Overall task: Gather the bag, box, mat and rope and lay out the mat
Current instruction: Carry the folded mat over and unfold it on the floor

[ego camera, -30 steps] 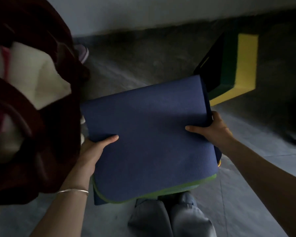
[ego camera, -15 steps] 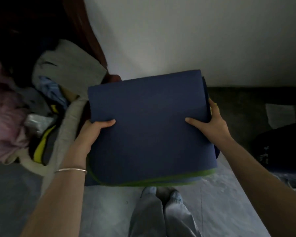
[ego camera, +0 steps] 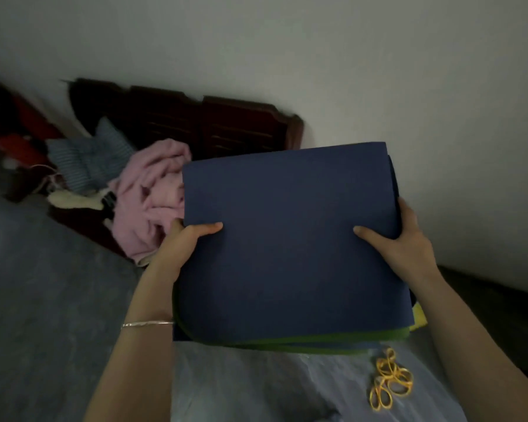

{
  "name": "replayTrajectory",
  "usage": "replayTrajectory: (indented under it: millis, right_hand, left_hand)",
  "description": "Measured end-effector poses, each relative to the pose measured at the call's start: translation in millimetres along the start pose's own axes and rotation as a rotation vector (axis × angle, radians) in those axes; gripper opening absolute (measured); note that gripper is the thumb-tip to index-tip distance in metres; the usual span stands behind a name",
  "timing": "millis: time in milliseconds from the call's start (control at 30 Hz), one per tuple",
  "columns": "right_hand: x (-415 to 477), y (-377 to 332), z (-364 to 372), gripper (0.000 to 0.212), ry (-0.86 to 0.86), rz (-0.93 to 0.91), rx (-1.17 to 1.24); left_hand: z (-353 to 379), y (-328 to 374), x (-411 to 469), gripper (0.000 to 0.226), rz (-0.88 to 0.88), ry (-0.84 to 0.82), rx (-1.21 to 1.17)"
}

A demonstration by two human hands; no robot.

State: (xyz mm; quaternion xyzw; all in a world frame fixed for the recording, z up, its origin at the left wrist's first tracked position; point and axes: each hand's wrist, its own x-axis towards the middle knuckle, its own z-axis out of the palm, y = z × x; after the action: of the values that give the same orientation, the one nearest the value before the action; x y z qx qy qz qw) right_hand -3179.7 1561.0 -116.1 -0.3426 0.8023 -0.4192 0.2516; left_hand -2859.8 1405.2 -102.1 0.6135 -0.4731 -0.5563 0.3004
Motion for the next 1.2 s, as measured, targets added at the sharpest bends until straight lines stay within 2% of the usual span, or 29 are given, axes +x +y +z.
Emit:
replayTrajectory:
  millis: [133,267,367,467,600,800,867,967,1200]
  right_hand:
    - [-22,-64,49,0.1,-0.093,-0.135,0.02]
    - [-60,-125,119,0.102,-0.19,-0.233,0.03]
    - [-95,-162,173,0.103,-0.259,-0.287,0.044]
    - [-132,-197,231,0.105,-0.362,-0.325,0.031]
    - [-181,-244,307,0.103,-0.484,-0.416,-0.009]
    - [-255,-306,425,0.097,-0.643,-0.568,-0.001]
    - [-274,-323,464,0.098,-0.712,-0.589,-0.004]
    - [-299,-349,529,0.103,-0.822,-0.622,-0.021]
    - [-358,-429,673,0.106,-1.037,-0.676,-0.079]
  left_hand:
    - [-90,6,-28,0.072,0.055,0.118,-0.052]
    - [-194,-4,-61,0.09,0.067,0.209,-0.066]
    - [-267,-20,-90,0.087,0.083,0.289,-0.105]
    - [-340,-45,-119,0.1,0.075,0.387,-0.131]
    - [-422,-81,-160,0.076,0.081,0.553,-0.193]
    - [-528,-128,-211,0.063,0.051,0.789,-0.293]
    - [-555,-145,-220,0.063,0.035,0.861,-0.33]
    - [-597,-169,-227,0.05,0.007,0.958,-0.395]
    - [-708,-192,-228,0.06,-0.069,1.143,-0.468]
